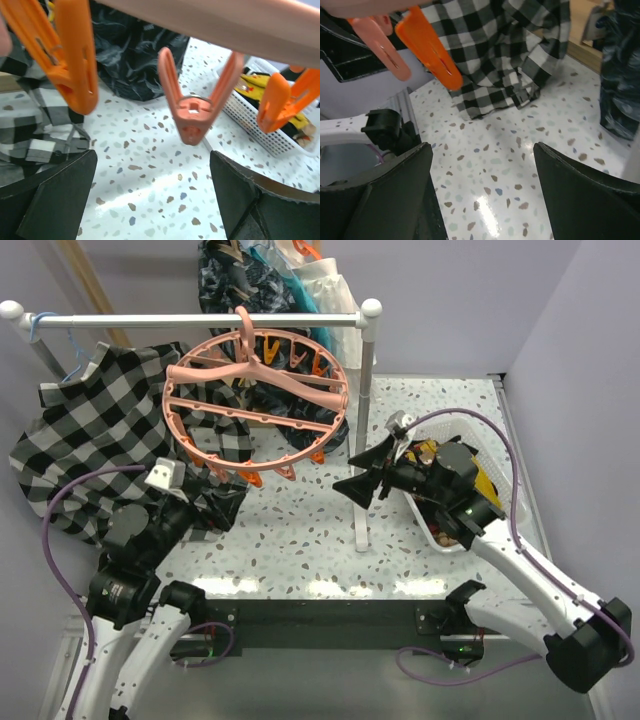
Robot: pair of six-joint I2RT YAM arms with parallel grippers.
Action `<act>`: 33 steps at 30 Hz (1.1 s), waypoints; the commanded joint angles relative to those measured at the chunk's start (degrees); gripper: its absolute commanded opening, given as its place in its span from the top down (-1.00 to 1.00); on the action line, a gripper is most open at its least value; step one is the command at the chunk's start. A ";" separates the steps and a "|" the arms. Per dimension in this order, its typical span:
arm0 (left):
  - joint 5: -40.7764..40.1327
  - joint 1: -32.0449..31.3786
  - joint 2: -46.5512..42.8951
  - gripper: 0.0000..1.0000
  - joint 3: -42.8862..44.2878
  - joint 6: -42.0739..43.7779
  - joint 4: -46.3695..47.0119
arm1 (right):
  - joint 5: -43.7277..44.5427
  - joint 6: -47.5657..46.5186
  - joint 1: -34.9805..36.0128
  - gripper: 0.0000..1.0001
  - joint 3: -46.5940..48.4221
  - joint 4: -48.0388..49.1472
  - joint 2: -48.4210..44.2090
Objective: Clip the socks to the hanger
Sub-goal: Open the clamp at the hanger.
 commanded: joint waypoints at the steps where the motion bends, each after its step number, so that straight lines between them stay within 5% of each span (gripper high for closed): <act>1: 7.59 -0.19 -0.69 -1.00 1.71 -1.49 -0.80 | -0.32 -0.04 5.00 -0.71 5.27 10.98 4.70; 16: 18.66 -0.63 2.82 -0.93 6.11 -1.57 0.69 | -2.33 -3.29 7.91 -0.36 11.87 15.91 14.20; 27: 21.74 -0.63 9.05 -0.91 13.92 -5.09 2.89 | -1.11 -4.43 10.98 0.79 11.96 16.44 14.99; 33: 24.55 -0.63 12.39 -0.84 17.25 -8.78 5.17 | 6.00 -8.73 15.72 1.00 12.58 13.72 15.17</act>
